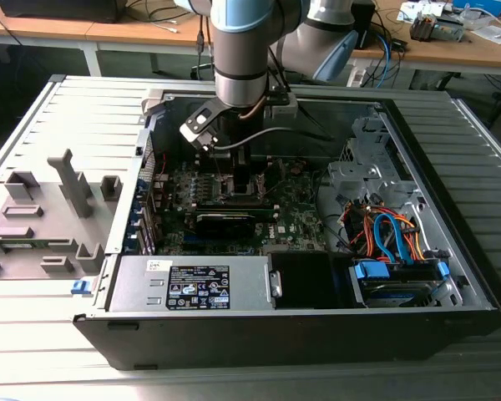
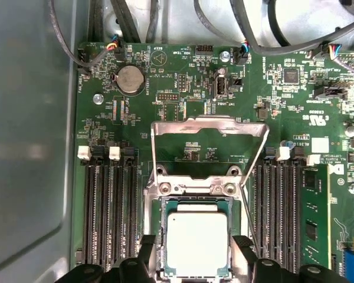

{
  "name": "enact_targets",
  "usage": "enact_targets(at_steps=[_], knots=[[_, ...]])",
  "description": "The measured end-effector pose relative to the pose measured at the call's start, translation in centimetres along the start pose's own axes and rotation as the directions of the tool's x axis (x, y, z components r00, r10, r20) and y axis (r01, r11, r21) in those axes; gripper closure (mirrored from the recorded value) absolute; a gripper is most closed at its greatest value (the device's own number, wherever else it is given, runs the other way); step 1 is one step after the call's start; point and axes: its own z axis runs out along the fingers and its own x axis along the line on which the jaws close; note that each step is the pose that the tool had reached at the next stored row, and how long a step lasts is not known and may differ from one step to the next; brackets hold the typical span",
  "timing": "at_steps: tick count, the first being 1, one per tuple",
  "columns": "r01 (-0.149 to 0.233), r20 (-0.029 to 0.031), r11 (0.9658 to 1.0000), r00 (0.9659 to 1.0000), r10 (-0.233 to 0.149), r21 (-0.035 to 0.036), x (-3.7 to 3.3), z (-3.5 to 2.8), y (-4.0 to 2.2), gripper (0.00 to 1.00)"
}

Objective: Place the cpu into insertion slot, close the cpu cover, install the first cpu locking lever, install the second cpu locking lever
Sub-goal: 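Place the cpu into insertion slot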

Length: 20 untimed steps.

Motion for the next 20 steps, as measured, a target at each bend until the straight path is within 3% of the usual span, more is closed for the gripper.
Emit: enact_targets(at_steps=[3, 4, 6, 7, 9, 11, 20], knots=[[-0.001, -0.0286, 1.0, 0.9996, 0.001, -0.0005, -0.14, -0.02, -0.04, 0.59], [-0.001, -0.0328, 1.0, 0.9995, 0.001, -0.0004, -0.3, -0.01, -0.06, 0.59], [-0.002, -0.0406, 1.0, 0.9992, 0.002, -0.0006, -0.69, 0.01, -0.08, 0.71], [-0.002, -0.0487, 1.0, 0.9988, 0.002, -0.0007, -0.88, 0.02, -0.1, 0.77], [-0.002, -0.0561, 1.0, 0.9984, 0.002, -0.0008, -0.97, 0.05, -0.1, 0.89], [-0.002, -0.0593, 1.0, 0.9982, 0.002, -0.0005, -1.01, 0.23, -0.11, 0.89], [-0.002, -0.0586, 1.0, 0.9983, 0.002, 0.0041, -1.03, 0.8, -0.1, 0.89]])
